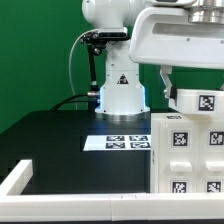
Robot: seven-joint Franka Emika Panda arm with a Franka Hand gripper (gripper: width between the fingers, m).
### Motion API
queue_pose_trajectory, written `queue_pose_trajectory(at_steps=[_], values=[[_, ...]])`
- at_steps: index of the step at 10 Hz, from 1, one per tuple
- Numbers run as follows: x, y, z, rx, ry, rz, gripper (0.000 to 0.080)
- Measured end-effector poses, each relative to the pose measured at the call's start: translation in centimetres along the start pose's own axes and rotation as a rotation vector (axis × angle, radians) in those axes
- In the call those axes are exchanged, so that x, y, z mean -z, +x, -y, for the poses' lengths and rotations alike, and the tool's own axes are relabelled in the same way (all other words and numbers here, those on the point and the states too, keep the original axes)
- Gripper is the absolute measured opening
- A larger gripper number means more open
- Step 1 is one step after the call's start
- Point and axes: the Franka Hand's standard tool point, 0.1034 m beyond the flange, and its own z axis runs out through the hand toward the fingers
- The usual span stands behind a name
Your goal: Assemble cabinet
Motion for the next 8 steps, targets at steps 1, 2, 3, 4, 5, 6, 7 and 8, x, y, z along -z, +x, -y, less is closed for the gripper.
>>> queue_pose_trajectory(at_steps=[1, 2, 3, 4, 5, 6, 7, 8], values=[[-0.01, -0.06, 0.09, -0.152, 0.002, 0.008, 0.0554], [-0.01, -0.08, 0.18, -0.243, 0.015, 0.014, 0.0554], [0.0, -0.08, 0.25, -0.273, 0.016, 0.014, 0.0554], [0.01, -0.09, 0.29, -0.356, 0.017, 0.015, 0.0554], [0.01, -0.09, 0.3, -0.411, 0.017, 0.016, 0.0554], [-0.06, -0.12, 0.26, -0.517, 0.022, 0.021, 0.0554], [-0.11, -0.1, 0.11, -0.654, 0.03, 0.03, 0.0554], [-0.18, -0.06, -0.02, -0.814, 0.061, 0.053, 0.0554]])
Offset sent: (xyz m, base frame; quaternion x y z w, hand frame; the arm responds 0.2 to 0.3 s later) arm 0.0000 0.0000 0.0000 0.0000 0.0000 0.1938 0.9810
